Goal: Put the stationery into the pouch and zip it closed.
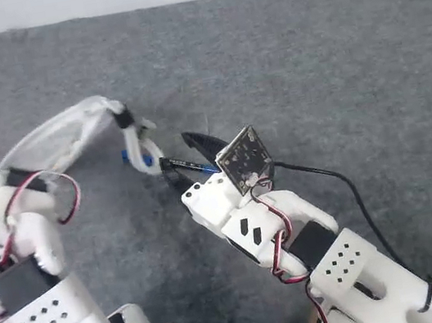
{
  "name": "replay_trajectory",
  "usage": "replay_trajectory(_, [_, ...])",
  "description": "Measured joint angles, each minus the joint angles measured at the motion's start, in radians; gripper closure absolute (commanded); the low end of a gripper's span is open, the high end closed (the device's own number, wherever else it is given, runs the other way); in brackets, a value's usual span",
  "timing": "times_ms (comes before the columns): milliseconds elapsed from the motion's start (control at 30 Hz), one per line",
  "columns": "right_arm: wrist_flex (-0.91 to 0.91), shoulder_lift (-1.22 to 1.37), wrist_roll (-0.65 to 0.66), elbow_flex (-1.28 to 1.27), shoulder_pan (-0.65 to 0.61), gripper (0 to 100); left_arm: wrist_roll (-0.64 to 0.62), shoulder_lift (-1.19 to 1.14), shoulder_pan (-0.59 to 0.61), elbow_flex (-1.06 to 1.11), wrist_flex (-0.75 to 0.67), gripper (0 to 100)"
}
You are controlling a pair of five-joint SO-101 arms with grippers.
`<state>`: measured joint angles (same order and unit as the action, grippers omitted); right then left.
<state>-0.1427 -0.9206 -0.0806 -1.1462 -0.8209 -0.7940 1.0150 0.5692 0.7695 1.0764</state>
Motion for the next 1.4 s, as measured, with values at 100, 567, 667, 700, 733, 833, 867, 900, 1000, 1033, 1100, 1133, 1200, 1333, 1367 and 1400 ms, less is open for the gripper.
replay_trajectory(100, [-0.020, 0.000, 0.000, 0.000, 0.000, 82.6, -0.026, 0.000, 0.043, 0.000, -0.003, 99])
replay_trajectory(567, [-0.020, 0.437, 0.018, 0.173, 0.000, 82.6, -0.078, 0.000, 0.118, 0.000, -0.003, 99])
replay_trajectory(667, [-0.020, 0.559, 0.021, 0.230, 0.008, 82.6, -0.078, 0.000, 0.120, 0.000, -0.003, 99])
replay_trajectory(700, [-0.020, 0.597, 0.021, 0.253, 0.012, 82.6, -0.078, 0.000, 0.120, 0.000, -0.003, 99])
replay_trajectory(733, [-0.020, 0.637, 0.025, 0.275, 0.023, 82.6, -0.080, 0.000, 0.120, 0.000, -0.005, 99])
replay_trajectory(833, [-0.020, 0.746, 0.025, 0.338, 0.054, 82.6, -0.081, 0.000, 0.120, 0.000, -0.005, 99])
replay_trajectory(867, [-0.020, 0.779, 0.025, 0.359, 0.063, 82.6, -0.081, 0.000, 0.120, 0.000, -0.005, 99])
replay_trajectory(900, [-0.020, 0.812, 0.025, 0.377, 0.069, 82.6, -0.081, 0.000, 0.120, 0.000, -0.005, 99])
replay_trajectory(1000, [-0.020, 0.896, 0.025, 0.427, 0.080, 82.7, -0.081, 0.000, 0.120, 0.000, -0.005, 99])
replay_trajectory(1033, [-0.020, 0.924, 0.025, 0.443, 0.080, 82.7, -0.081, 0.000, 0.120, 0.000, -0.005, 99])
replay_trajectory(1100, [-0.034, 0.980, 0.025, 0.480, 0.080, 82.7, -0.081, 0.000, 0.120, 0.000, -0.005, 99])
replay_trajectory(1133, [-0.054, 1.010, 0.025, 0.506, 0.080, 82.7, -0.081, 0.000, 0.120, 0.000, -0.005, 99])
replay_trajectory(1200, [-0.127, 1.068, 0.025, 0.577, 0.080, 82.7, -0.081, 0.000, 0.120, 0.000, -0.005, 99])
replay_trajectory(1333, [-0.318, 1.194, 0.025, 0.753, 0.080, 82.6, -0.081, 0.000, 0.120, 0.000, -0.005, 99])
replay_trajectory(1367, [-0.365, 1.224, 0.025, 0.799, 0.080, 82.6, -0.081, 0.000, 0.120, 0.000, -0.005, 99])
replay_trajectory(1400, [-0.410, 1.255, 0.028, 0.847, 0.080, 82.6, -0.081, 0.000, 0.120, 0.000, -0.005, 99])
